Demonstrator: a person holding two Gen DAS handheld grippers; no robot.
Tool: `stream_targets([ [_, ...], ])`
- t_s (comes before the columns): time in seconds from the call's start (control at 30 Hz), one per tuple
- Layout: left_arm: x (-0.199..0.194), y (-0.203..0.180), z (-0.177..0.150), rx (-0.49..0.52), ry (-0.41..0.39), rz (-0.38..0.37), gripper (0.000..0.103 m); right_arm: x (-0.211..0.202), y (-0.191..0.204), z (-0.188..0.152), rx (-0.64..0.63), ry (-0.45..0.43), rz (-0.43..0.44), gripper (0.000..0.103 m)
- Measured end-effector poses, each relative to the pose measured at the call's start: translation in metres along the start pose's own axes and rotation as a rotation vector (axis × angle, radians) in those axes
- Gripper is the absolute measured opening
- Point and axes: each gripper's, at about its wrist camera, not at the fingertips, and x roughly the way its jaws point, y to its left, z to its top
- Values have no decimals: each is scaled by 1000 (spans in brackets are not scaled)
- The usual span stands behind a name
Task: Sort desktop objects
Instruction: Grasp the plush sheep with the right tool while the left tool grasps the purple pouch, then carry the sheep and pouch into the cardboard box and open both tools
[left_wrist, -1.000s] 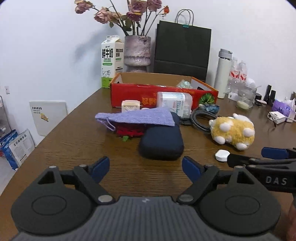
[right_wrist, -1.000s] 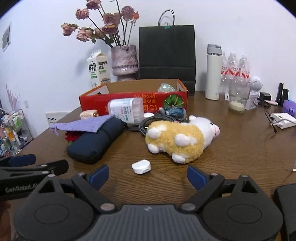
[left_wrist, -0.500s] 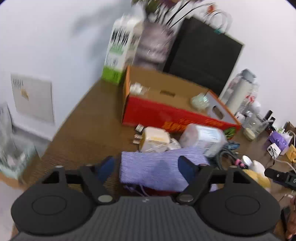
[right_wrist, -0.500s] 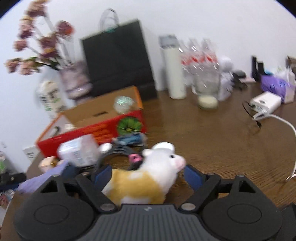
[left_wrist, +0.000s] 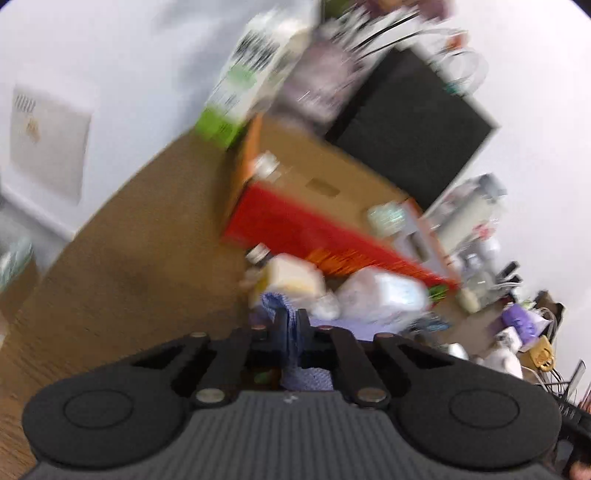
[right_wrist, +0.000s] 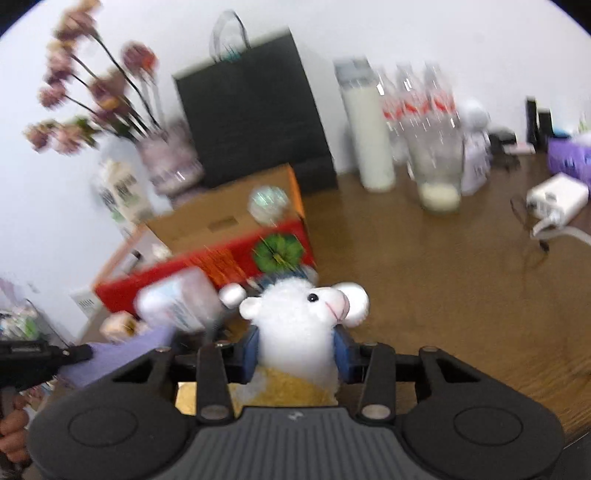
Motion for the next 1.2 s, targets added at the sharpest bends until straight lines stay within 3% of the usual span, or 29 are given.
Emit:
stream_targets([
  [0.2,-43,-63,15,111,-124,-126,4,-34,22,31,-76,-123,74,40],
  [0.4,-50,-127,62,260,-192,-181,4,-21,42,98,-107,-190,116,40],
  [0.5,-49,-144,93,259,-269,-195,4,12,55,136,-151,-184,103,40],
  [0.6,-29,-145,116,255,-321,-131,4,60,59,162,-148,-113,86,40],
  [0.73,38,-97,131,114,-302,-164,4,142,61,173,-193,15,-7,40],
  [0.87,102,-47,128,17,-210,-13,4,207,57,166,-231,135,-81,40],
  [0.97,126,-25,125,19,-107,71,4,243,54,150,-268,258,-120,40],
  [1.03,132,-24,122,77,-45,133,4,258,53,141,-291,315,-149,41],
  [1.13,139,-32,115,238,-58,290,5,272,56,130,-343,332,-177,43],
  [1.2,147,-34,112,302,-48,306,5,273,60,127,-373,341,-200,45],
])
